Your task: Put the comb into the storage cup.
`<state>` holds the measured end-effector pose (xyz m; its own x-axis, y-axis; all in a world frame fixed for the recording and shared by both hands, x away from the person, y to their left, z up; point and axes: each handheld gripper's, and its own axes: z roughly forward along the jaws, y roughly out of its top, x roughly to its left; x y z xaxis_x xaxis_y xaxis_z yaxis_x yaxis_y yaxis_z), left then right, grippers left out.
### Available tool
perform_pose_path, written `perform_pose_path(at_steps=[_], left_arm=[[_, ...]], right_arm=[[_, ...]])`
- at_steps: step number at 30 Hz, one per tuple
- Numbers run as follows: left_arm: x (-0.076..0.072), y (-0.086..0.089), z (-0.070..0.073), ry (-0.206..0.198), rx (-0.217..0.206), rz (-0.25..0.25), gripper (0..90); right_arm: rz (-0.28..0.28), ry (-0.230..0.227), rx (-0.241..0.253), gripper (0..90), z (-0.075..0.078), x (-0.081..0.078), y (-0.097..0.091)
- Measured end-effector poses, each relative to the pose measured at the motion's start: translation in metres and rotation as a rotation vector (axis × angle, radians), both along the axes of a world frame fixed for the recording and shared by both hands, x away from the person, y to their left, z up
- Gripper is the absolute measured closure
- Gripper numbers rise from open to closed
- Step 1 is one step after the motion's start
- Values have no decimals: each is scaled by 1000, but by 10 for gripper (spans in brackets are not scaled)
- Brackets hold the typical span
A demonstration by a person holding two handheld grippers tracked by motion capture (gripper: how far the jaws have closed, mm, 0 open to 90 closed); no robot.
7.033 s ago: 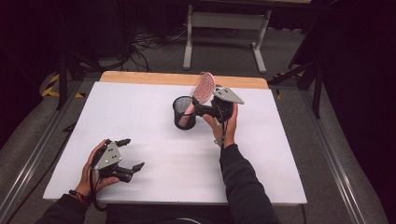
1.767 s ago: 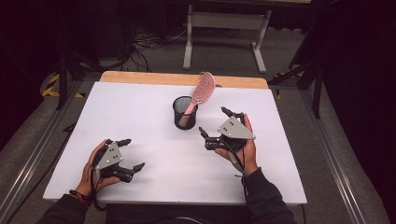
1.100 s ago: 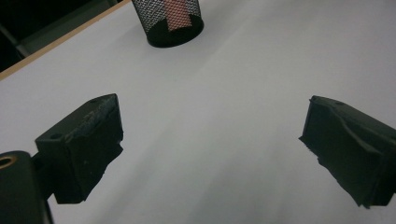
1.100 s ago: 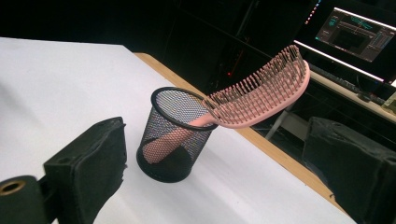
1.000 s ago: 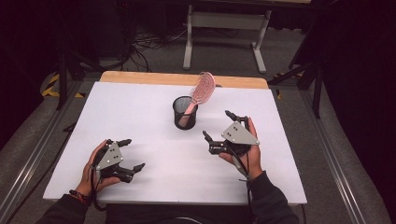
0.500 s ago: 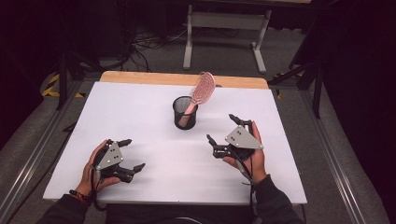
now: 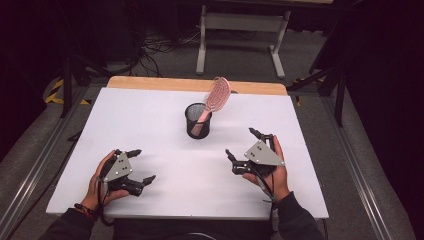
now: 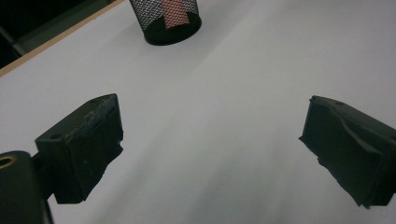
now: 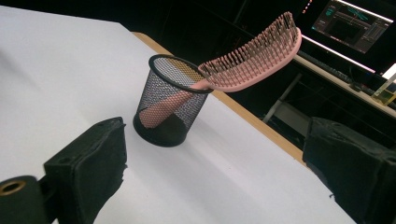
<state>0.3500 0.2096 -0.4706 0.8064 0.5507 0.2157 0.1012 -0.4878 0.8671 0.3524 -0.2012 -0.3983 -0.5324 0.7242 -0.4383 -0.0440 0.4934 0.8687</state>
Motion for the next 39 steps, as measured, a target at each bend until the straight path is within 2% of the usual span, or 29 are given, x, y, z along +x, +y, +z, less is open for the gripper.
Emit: perform_pose_path(at_steps=[14, 20, 23, 29, 39], left_arm=[[0, -1, 0, 1, 3, -1, 60], [0, -1, 0, 1, 2, 0, 60], [0, -1, 0, 2, 2, 0, 60], [0, -1, 0, 3, 1, 1, 60], [0, 1, 1, -2, -10, 10, 58]], right_arm=[[-12, 6, -4, 70, -11, -5, -13], [-32, 18, -14, 69, -18, -7, -21], [-49, 2, -23, 69, -20, -7, -25], [-56, 12, -28, 67, -26, -9, -31], [-68, 34, -5, 53, -34, -13, -43]])
